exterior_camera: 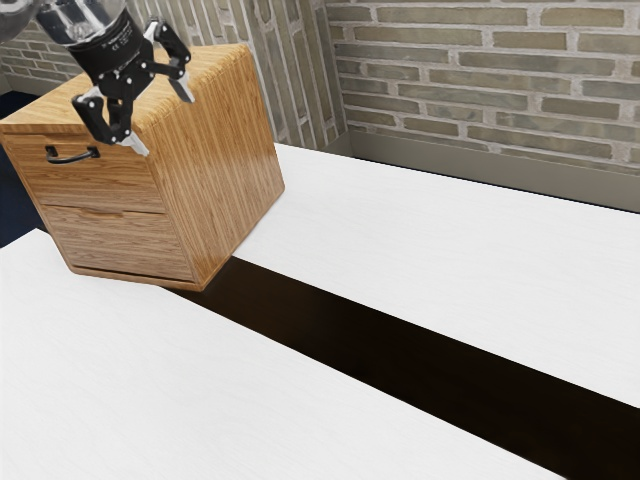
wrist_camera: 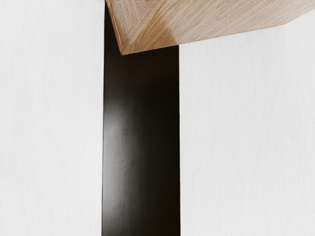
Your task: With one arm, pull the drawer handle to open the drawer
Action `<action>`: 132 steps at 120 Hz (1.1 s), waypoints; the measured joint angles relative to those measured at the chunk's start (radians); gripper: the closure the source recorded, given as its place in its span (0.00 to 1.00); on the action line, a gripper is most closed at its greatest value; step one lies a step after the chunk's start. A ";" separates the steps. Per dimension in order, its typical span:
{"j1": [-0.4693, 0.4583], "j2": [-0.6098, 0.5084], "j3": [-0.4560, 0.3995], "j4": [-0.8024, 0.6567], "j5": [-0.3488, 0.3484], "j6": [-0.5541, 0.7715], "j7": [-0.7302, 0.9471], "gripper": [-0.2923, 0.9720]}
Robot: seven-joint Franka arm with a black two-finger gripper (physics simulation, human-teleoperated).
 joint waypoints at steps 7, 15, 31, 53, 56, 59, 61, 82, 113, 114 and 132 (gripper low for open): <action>0.021 0.013 0.001 -0.004 -0.001 0.018 0.001 0.23; 0.051 0.027 0.005 -0.005 -0.001 0.045 0.005 0.23; 0.102 0.053 0.044 -0.019 -0.006 0.090 0.009 0.23; 0.257 0.058 0.055 -0.065 -0.112 0.132 0.021 0.23; 0.272 0.058 0.058 -0.067 -0.119 0.128 0.019 0.23; 0.278 0.060 0.064 -0.069 -0.125 0.125 0.017 0.23; 0.281 0.063 0.067 -0.070 -0.128 0.124 0.016 0.23; 0.256 0.086 0.085 -0.073 -0.145 0.112 0.003 0.23; 0.256 0.104 0.140 -0.077 -0.148 0.118 -0.005 0.23; 0.256 0.104 0.143 -0.077 -0.148 0.121 -0.005 0.23; 0.269 0.102 0.191 -0.076 -0.150 0.200 0.012 0.23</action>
